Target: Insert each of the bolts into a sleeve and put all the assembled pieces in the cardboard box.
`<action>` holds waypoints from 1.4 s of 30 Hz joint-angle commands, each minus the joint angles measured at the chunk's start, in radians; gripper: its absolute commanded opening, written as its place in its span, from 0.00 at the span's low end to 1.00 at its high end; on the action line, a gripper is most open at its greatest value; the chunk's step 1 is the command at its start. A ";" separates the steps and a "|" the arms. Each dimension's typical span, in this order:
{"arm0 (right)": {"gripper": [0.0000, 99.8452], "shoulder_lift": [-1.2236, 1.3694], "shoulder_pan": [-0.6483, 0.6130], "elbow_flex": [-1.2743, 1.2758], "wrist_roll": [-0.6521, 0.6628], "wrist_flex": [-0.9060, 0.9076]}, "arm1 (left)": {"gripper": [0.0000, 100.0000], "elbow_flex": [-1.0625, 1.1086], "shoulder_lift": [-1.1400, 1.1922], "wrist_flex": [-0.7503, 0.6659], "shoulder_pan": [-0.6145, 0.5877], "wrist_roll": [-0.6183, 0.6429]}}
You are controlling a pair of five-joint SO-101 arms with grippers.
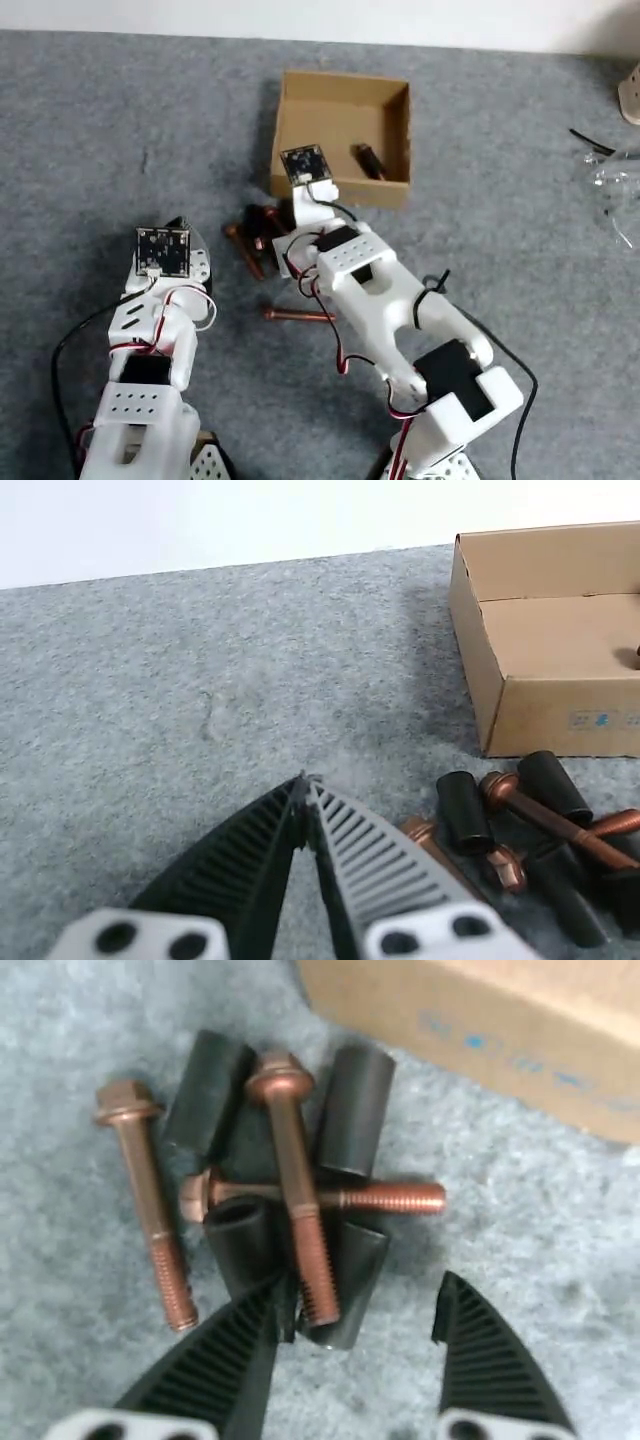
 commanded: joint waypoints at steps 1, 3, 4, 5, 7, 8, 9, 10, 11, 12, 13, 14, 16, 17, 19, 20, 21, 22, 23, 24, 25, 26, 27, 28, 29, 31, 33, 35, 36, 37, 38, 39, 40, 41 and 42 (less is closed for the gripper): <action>0.20 -0.007 0.005 -0.035 -0.008 -0.019 | 0.01 -0.054 0.005 -0.023 0.007 0.005; 0.20 -0.007 0.005 -0.035 -0.008 -0.019 | 0.01 -0.054 0.005 -0.023 0.007 0.005; 0.20 -0.007 0.005 -0.035 -0.009 -0.019 | 0.01 -0.054 0.005 -0.023 0.007 0.005; 0.20 -0.007 0.005 -0.035 -0.011 -0.019 | 0.01 -0.054 0.005 -0.023 0.007 0.005; 0.20 -0.007 0.005 -0.033 -0.012 -0.019 | 0.01 -0.053 0.005 -0.023 0.007 0.005; 0.20 -0.007 0.005 -0.033 -0.012 -0.019 | 0.01 -0.053 0.005 -0.023 0.007 0.005; 0.20 -0.007 0.005 -0.033 -0.009 -0.019 | 0.01 -0.053 0.005 -0.023 0.007 0.005; 0.20 -0.007 0.005 -0.033 -0.009 -0.018 | 0.01 -0.053 0.005 -0.023 0.007 0.005; 0.20 -0.007 0.007 -0.033 -0.008 -0.010 | 0.01 -0.053 0.005 -0.023 0.007 0.005; 0.20 -0.007 0.008 -0.033 -0.008 0.012 | 0.01 -0.053 0.005 -0.023 0.007 0.005; 0.20 -0.007 0.008 -0.036 -0.008 0.030 | 0.01 -0.053 0.005 -0.023 0.007 0.005; 0.20 -0.007 0.008 -0.036 -0.008 0.044 | 0.01 -0.053 0.005 -0.023 0.007 0.005; 0.20 -0.007 0.005 -0.038 -0.008 0.053 | 0.01 -0.053 0.005 -0.023 0.007 0.005; 0.20 -0.007 0.005 -0.038 -0.008 0.053 | 0.01 -0.053 0.005 -0.023 0.007 0.005; 0.20 -0.007 0.005 -0.039 -0.008 0.053 | 0.01 -0.053 0.005 -0.023 0.007 0.005; 0.20 -0.007 0.005 -0.039 -0.008 0.053 | 0.01 -0.054 0.005 -0.023 0.007 0.005; 0.20 -0.007 0.005 -0.041 -0.008 0.053 | 0.01 -0.054 0.005 -0.023 0.007 0.005; 0.20 -0.005 0.005 -0.041 -0.008 0.053 | 0.01 -0.054 0.005 -0.023 0.007 0.005; 0.20 -0.004 0.005 -0.041 -0.008 0.051 | 0.01 -0.056 0.005 -0.023 0.007 0.005; 0.20 0.005 0.005 -0.041 -0.008 0.051 | 0.01 -0.056 0.005 -0.023 0.007 0.005; 0.20 0.024 0.005 -0.048 -0.008 0.050 | 0.01 -0.056 0.005 -0.023 0.007 0.005; 0.20 0.050 0.005 -0.079 -0.008 0.051 | 0.01 -0.056 0.005 -0.023 0.007 0.005; 0.20 0.084 0.005 -0.111 -0.008 0.056 | 0.01 -0.056 0.005 -0.023 0.007 0.005; 0.20 0.122 0.005 -0.150 -0.008 0.077 | 0.01 -0.056 0.005 -0.023 0.007 0.005; 0.20 0.157 0.005 -0.194 -0.008 0.119 | 0.01 -0.056 0.005 -0.023 0.007 0.005; 0.20 0.220 0.007 -0.308 -0.008 0.219 | 0.01 -0.056 0.005 -0.023 0.007 0.005; 0.20 0.265 0.008 -0.407 -0.011 0.318 | 0.01 -0.053 0.005 -0.023 0.007 0.005; 0.20 0.289 0.010 -0.487 -0.014 0.378 | 0.01 -0.053 0.005 -0.023 0.007 0.005; 0.20 0.294 0.010 -0.516 -0.014 0.395 | 0.01 -0.053 0.005 -0.023 0.007 0.005; 0.20 0.298 0.010 -0.530 -0.014 0.414 | 0.01 -0.053 0.005 -0.023 0.007 0.005; 0.20 0.300 0.010 -0.530 -0.014 0.432 | 0.01 -0.053 0.005 -0.023 0.007 0.005; 0.20 0.298 0.010 -0.522 -0.015 0.446 | 0.01 -0.053 0.005 -0.023 0.007 0.005; 0.20 0.295 0.008 -0.518 -0.015 0.456 | 0.01 -0.053 0.005 -0.023 0.007 0.005; 0.20 0.294 0.005 -0.516 -0.015 0.463 | 0.01 -0.053 0.005 -0.023 0.007 0.005; 0.20 0.294 0.005 -0.518 -0.015 0.466 | 0.01 -0.053 0.005 -0.023 0.007 0.005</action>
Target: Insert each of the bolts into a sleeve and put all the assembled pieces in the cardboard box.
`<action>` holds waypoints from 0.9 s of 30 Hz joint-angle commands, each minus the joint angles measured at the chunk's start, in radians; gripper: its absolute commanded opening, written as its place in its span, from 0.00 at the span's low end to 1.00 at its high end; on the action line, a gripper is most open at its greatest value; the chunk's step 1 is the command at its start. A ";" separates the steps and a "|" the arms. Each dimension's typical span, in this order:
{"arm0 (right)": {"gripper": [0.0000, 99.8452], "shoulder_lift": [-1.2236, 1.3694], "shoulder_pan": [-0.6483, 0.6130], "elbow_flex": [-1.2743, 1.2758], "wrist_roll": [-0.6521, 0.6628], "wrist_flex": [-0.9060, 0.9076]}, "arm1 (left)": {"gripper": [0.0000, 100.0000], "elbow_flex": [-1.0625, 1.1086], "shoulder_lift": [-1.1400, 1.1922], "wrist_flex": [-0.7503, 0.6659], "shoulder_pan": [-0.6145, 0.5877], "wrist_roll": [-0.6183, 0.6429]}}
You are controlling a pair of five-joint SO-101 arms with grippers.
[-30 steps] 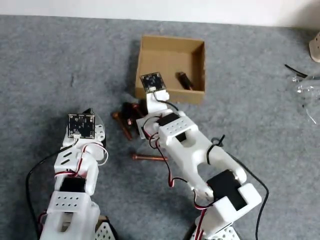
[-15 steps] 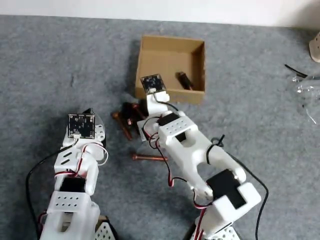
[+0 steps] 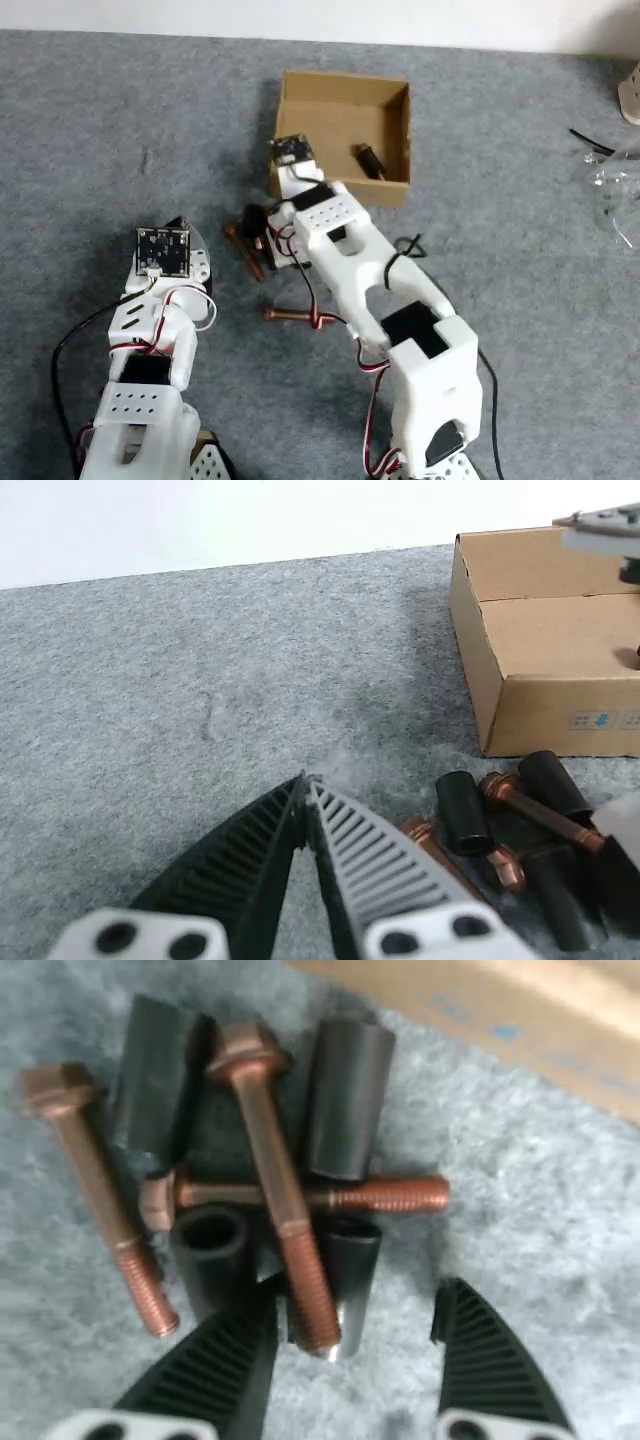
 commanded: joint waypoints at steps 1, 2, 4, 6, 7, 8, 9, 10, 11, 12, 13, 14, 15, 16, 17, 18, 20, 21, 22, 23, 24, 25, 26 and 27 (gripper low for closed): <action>0.19 -0.019 0.001 -0.044 -0.015 0.024 | 0.01 -0.053 0.005 -0.023 0.007 0.005; 0.19 -0.018 0.001 -0.044 -0.015 0.022 | 0.01 -0.053 0.005 -0.023 0.007 0.005; 0.16 -0.016 0.001 -0.044 -0.015 0.021 | 0.01 -0.053 0.005 -0.023 0.007 0.005; 0.11 -0.015 0.001 -0.044 -0.014 0.027 | 0.01 -0.053 0.005 -0.023 0.007 0.005; 0.08 -0.016 0.001 -0.042 -0.014 0.027 | 0.01 -0.053 0.005 -0.023 0.007 0.005; 0.05 -0.016 0.001 -0.042 -0.014 0.027 | 0.01 -0.053 0.005 -0.023 0.007 0.005; 0.01 -0.016 0.001 -0.042 -0.014 0.025 | 0.01 -0.053 0.005 -0.023 0.007 0.005; 0.00 -0.016 0.001 -0.041 -0.009 0.024 | 0.01 -0.053 0.005 -0.023 0.007 0.005; 0.01 -0.016 0.002 -0.041 -0.009 0.024 | 0.01 -0.053 0.005 -0.023 0.007 0.005; 0.01 -0.016 0.004 -0.041 -0.008 0.022 | 0.01 -0.053 0.005 -0.023 0.007 0.005; 0.00 -0.016 0.005 -0.041 -0.008 0.022 | 0.01 -0.053 0.005 -0.023 0.007 0.005; 0.00 -0.016 0.007 -0.041 -0.006 0.022 | 0.01 -0.053 0.005 -0.023 0.007 0.005; 0.00 -0.016 0.007 -0.041 -0.006 0.022 | 0.01 -0.053 0.005 -0.023 0.007 0.005; 0.00 -0.018 0.010 -0.041 -0.006 0.022 | 0.01 -0.053 0.005 -0.023 0.007 0.005; 0.00 -0.019 0.018 -0.042 -0.006 0.027 | 0.01 -0.053 0.005 -0.023 0.007 0.005; 0.00 -0.025 0.024 -0.042 -0.006 0.031 | 0.01 -0.053 0.005 -0.023 0.007 0.005; 0.00 -0.056 0.036 -0.041 -0.006 0.059 | 0.01 -0.053 0.005 -0.023 0.007 0.005; 0.00 -0.085 0.044 -0.041 -0.006 0.068 | 0.01 -0.053 0.005 -0.023 0.007 0.005; 0.00 -0.122 0.045 -0.036 -0.006 0.071 | 0.01 -0.053 0.005 -0.023 0.007 0.005; 0.00 -0.159 0.047 -0.027 -0.006 0.076 | 0.01 -0.053 0.005 -0.023 0.007 0.005; 0.00 -0.200 0.047 -0.001 -0.006 0.079 | 0.01 -0.053 0.005 -0.023 0.007 0.005; 0.00 -0.246 0.051 0.035 -0.006 0.074 | 0.01 -0.053 0.005 -0.023 0.007 0.005; 0.00 -0.288 0.054 0.068 -0.006 0.065 | 0.01 -0.053 0.005 -0.023 0.007 0.005; 0.00 -0.329 0.054 0.105 -0.006 0.047 | 0.01 -0.053 0.005 -0.023 0.007 0.005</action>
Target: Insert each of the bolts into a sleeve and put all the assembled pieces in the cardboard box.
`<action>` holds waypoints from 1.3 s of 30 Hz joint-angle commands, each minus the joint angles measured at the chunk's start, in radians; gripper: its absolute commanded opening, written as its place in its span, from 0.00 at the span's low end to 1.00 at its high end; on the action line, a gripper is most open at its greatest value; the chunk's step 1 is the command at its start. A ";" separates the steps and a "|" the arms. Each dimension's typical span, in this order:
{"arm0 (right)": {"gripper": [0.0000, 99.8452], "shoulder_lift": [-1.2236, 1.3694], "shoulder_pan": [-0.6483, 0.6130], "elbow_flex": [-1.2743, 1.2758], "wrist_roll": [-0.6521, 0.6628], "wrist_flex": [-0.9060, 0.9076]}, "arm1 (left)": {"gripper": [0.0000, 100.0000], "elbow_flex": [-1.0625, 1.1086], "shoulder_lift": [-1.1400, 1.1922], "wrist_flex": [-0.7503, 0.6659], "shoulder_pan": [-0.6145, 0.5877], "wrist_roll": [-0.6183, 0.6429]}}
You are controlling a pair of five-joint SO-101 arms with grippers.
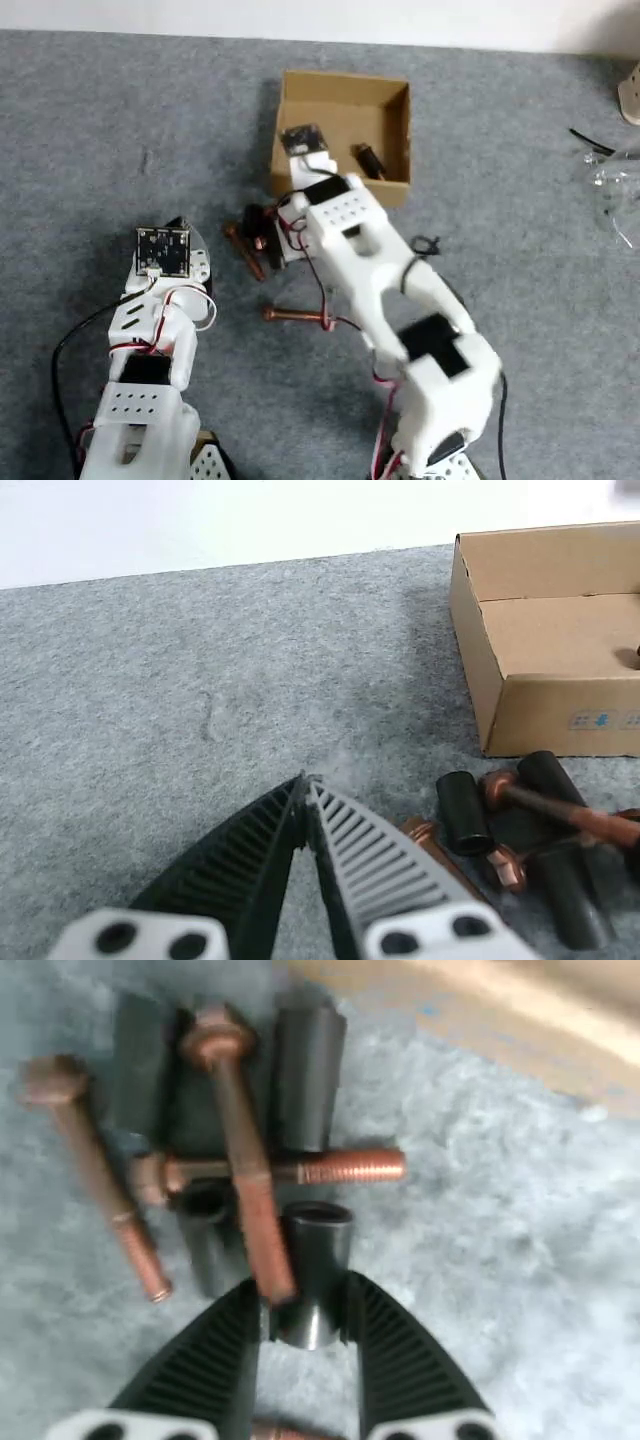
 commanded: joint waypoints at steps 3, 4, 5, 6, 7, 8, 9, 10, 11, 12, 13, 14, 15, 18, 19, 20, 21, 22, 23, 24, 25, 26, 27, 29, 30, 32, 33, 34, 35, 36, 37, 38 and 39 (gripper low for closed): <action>0.00 -0.286 0.022 0.174 -0.006 -0.084 | 0.01 -0.053 0.005 -0.023 0.007 0.005; 0.00 -0.325 0.024 0.211 -0.006 -0.105 | 0.01 -0.053 0.005 -0.023 0.007 0.005; 0.00 -0.363 0.024 0.242 -0.006 -0.125 | 0.01 -0.053 0.005 -0.023 0.007 0.005; 0.00 -0.392 0.024 0.271 -0.006 -0.142 | 0.01 -0.053 0.005 -0.023 0.007 0.005; 0.00 -0.421 0.024 0.297 -0.006 -0.154 | 0.01 -0.053 0.005 -0.023 0.007 0.005; 0.00 -0.444 0.024 0.320 -0.006 -0.166 | 0.01 -0.053 0.005 -0.023 0.007 0.005; 0.00 -0.463 0.024 0.340 -0.006 -0.174 | 0.01 -0.053 0.005 -0.023 0.007 0.005; 0.00 -0.478 0.025 0.358 -0.006 -0.177 | 0.01 -0.053 0.005 -0.023 0.007 0.005; 0.00 -0.490 0.027 0.375 -0.006 -0.177 | 0.01 -0.053 0.005 -0.023 0.007 0.005; 0.00 -0.509 0.038 0.394 -0.006 -0.177 | 0.01 -0.053 0.005 -0.023 0.008 0.005; 0.00 -0.521 0.047 0.410 -0.006 -0.177 | 0.01 -0.054 0.005 -0.023 0.008 0.005; 0.00 -0.535 0.058 0.427 -0.005 -0.177 | 0.01 -0.056 0.005 -0.023 0.008 0.008; 0.00 -0.550 0.067 0.441 0.005 -0.179 | 0.01 -0.056 0.005 -0.023 0.008 0.008; 0.00 -0.619 0.097 0.479 0.051 -0.188 | 0.01 -0.070 0.007 -0.020 0.008 0.011; 0.00 -0.647 0.105 0.503 0.054 -0.203 | 0.01 -0.082 0.012 -0.017 0.008 0.011; 0.00 -0.677 0.116 0.535 0.057 -0.222 | 0.01 -0.094 0.028 -0.017 0.007 0.011; 0.00 -0.710 0.122 0.568 0.057 -0.248 | 0.01 -0.108 0.058 -0.017 0.007 0.011; 0.00 -0.742 0.125 0.605 0.057 -0.274 | 0.01 -0.133 0.101 -0.015 0.007 0.011; 0.00 -0.773 0.131 0.644 0.057 -0.298 | 0.01 -0.163 0.156 -0.015 0.007 0.011; 0.00 -0.803 0.139 0.677 0.058 -0.321 | 0.01 -0.200 0.219 -0.015 0.007 0.011; 0.00 -0.831 0.143 0.710 0.058 -0.341 | 0.01 -0.242 0.291 -0.015 0.007 0.011; 0.00 -0.852 0.153 0.734 0.068 -0.357 | 0.01 -0.283 0.364 -0.015 0.008 0.011; 0.00 -0.872 0.160 0.756 0.089 -0.371 | 0.01 -0.331 0.443 -0.015 0.010 0.012; 0.00 -0.906 0.166 0.796 0.121 -0.400 | 0.01 -0.424 0.595 -0.015 0.038 0.012; 0.00 -0.915 0.173 0.817 0.127 -0.412 | 0.01 -0.463 0.664 -0.015 0.058 0.012; 0.00 -0.918 0.173 0.860 0.127 -0.435 | 0.01 -0.524 0.786 -0.015 0.102 0.011; 0.00 -0.917 0.173 0.880 0.127 -0.447 | 0.01 -0.552 0.834 -0.015 0.119 0.011; 0.00 -0.917 0.171 0.897 0.127 -0.460 | 0.01 -0.570 0.866 -0.015 0.127 0.009; 0.00 -0.917 0.171 0.911 0.130 -0.470 | 0.01 -0.582 0.883 -0.015 0.130 0.009; 0.00 -0.917 0.174 0.923 0.132 -0.478 | 0.01 -0.587 0.886 -0.015 0.128 0.009; 0.00 -0.917 0.174 0.932 0.132 -0.486 | 0.01 -0.585 0.883 -0.015 0.127 0.009; 0.00 -0.917 0.176 0.937 0.132 -0.493 | 0.01 -0.584 0.877 -0.014 0.127 0.011; 0.00 -0.917 0.180 0.941 0.132 -0.506 | 0.01 -0.584 0.871 0.000 0.125 0.011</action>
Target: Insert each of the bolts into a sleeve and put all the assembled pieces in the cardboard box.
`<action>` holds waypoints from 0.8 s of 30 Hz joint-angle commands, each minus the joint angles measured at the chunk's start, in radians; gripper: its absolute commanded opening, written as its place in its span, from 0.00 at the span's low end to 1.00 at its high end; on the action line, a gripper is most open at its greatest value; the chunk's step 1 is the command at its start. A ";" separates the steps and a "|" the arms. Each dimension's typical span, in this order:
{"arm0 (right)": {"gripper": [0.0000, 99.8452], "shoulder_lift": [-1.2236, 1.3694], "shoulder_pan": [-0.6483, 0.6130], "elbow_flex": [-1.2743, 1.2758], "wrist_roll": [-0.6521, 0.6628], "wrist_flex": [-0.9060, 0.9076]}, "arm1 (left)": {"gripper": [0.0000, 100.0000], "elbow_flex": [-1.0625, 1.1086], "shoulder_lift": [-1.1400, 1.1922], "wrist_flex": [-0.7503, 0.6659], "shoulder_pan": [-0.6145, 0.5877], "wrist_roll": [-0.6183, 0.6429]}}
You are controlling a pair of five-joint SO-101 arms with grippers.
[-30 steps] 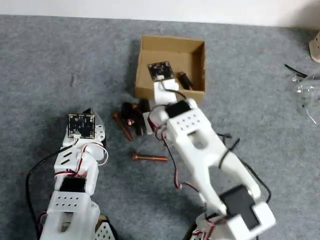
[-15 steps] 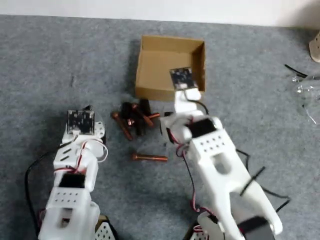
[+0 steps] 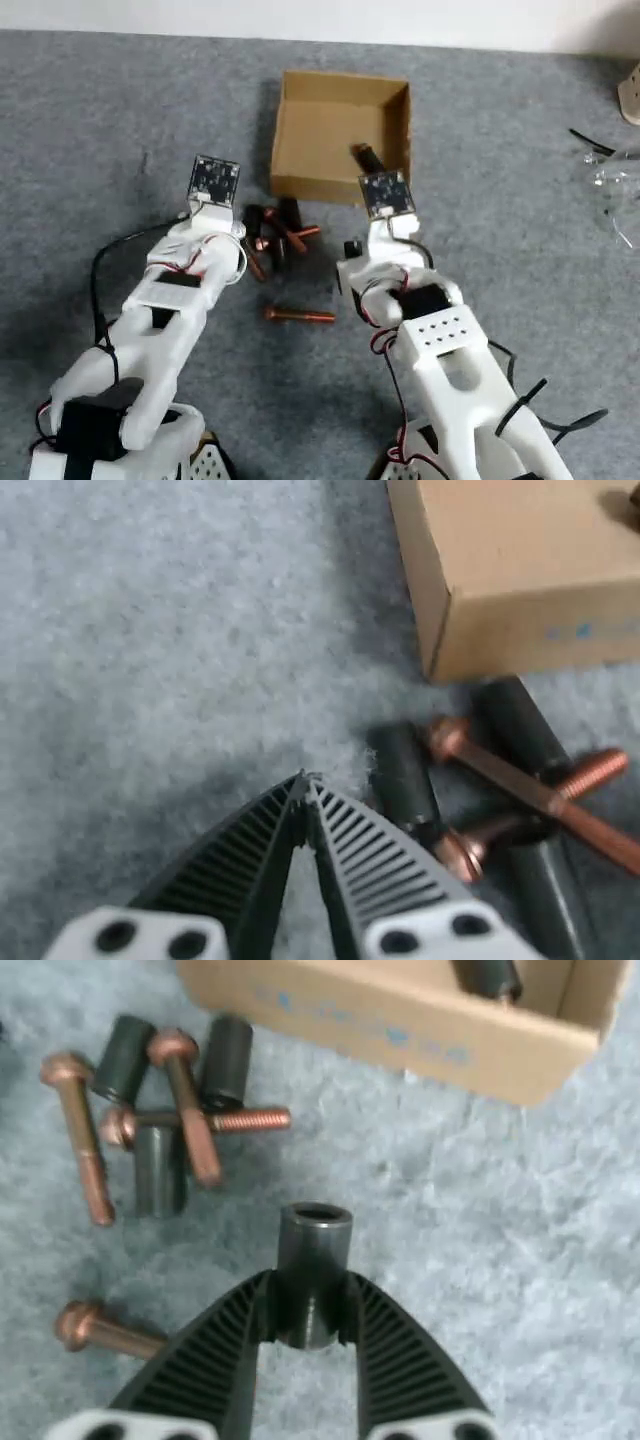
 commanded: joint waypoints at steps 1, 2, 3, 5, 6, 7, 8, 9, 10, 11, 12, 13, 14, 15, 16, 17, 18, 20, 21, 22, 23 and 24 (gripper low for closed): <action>0.00 -0.038 0.022 0.001 0.015 -0.067 | 0.01 -0.064 -0.010 0.037 0.012 0.009; 0.00 -0.038 0.024 0.002 0.015 -0.081 | 0.01 -0.071 -0.019 0.081 0.001 0.028; 0.00 -0.036 0.025 0.002 0.015 -0.087 | 0.01 -0.091 -0.027 0.126 -0.007 0.080; 0.00 -0.036 0.025 0.007 0.015 -0.091 | 0.01 -0.139 -0.028 0.215 -0.015 0.199; 0.00 -0.036 0.025 0.013 0.015 -0.091 | 0.03 -0.157 -0.018 0.249 -0.010 0.238; 0.00 -0.036 0.025 0.016 0.015 -0.093 | 0.05 -0.170 -0.002 0.272 -0.007 0.252; 0.00 -0.036 0.025 0.018 0.015 -0.093 | 0.07 -0.179 0.019 0.276 0.004 0.250; 0.00 -0.036 0.025 0.018 0.015 -0.093 | 0.10 -0.188 0.044 0.275 0.010 0.252; 0.00 -0.036 0.025 0.018 0.015 -0.093 | 0.13 -0.205 0.070 0.275 0.012 0.255; 0.00 -0.036 0.025 0.018 0.015 -0.093 | 0.15 -0.222 0.096 0.276 0.018 0.256; 0.00 -0.036 0.025 0.018 0.015 -0.093 | 0.17 -0.236 0.119 0.276 0.027 0.256; 0.00 -0.036 0.025 0.019 0.015 -0.093 | 0.18 -0.245 0.134 0.276 0.035 0.256; 0.00 -0.036 0.025 0.019 0.015 -0.093 | 0.19 -0.251 0.153 0.278 0.042 0.256; 0.00 -0.036 0.025 0.019 0.015 -0.093 | 0.18 -0.252 0.165 0.276 0.050 0.252; 0.00 -0.036 0.025 0.021 0.015 -0.093 | 0.18 -0.252 0.170 0.275 0.059 0.250; 0.00 -0.036 0.025 0.021 0.015 -0.093 | 0.17 -0.252 0.173 0.275 0.067 0.250; 0.00 -0.036 0.025 0.021 0.015 -0.093 | 0.17 -0.251 0.173 0.275 0.074 0.250; 0.00 -0.036 0.025 0.021 0.015 -0.093 | 0.15 -0.248 0.173 0.276 0.074 0.250; 0.00 -0.036 0.025 0.021 0.015 -0.093 | 0.13 -0.248 0.174 0.276 0.071 0.255; 0.00 -0.036 0.025 0.021 0.015 -0.094 | 0.11 -0.248 0.174 0.278 0.070 0.256; 0.00 -0.036 0.025 0.022 0.015 -0.096 | 0.08 -0.248 0.174 0.278 0.070 0.256; 0.00 -0.036 0.025 0.022 0.015 -0.113 | 0.05 -0.248 0.174 0.279 0.071 0.256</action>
